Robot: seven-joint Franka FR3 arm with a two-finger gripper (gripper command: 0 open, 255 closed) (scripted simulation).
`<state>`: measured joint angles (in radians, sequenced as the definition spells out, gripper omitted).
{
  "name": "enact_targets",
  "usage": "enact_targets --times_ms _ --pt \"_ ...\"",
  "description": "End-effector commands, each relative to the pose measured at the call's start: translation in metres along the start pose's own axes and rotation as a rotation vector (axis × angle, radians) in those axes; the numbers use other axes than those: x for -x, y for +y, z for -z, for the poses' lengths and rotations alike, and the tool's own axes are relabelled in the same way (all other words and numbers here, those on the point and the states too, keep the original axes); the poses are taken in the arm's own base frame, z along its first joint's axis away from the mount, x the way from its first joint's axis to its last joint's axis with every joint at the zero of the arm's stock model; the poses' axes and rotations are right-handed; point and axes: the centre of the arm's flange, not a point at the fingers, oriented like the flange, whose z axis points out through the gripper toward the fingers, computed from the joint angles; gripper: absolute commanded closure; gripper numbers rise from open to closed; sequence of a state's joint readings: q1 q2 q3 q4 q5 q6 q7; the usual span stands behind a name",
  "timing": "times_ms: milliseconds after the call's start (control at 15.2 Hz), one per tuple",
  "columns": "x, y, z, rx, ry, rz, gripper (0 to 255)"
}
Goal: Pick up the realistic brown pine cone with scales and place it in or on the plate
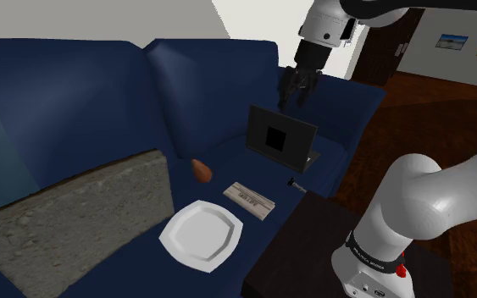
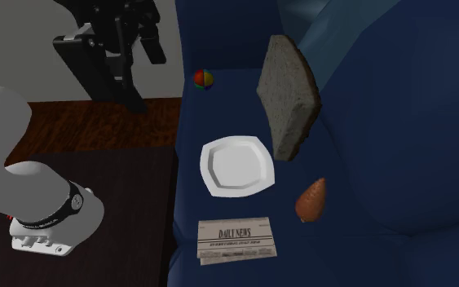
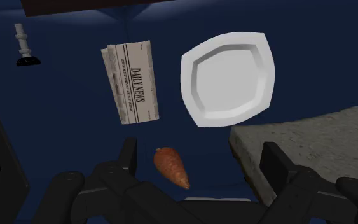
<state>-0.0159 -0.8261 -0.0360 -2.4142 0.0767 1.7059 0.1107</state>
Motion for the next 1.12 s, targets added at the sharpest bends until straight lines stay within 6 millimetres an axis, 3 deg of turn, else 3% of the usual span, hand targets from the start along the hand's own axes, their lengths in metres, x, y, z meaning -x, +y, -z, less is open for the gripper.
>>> enact_targets --times_ms 0,1056 --pt "0.000 0.000 0.000 0.000 0.000 0.000 0" --pt "-0.102 -0.066 -0.172 0.175 0.125 -0.010 0"
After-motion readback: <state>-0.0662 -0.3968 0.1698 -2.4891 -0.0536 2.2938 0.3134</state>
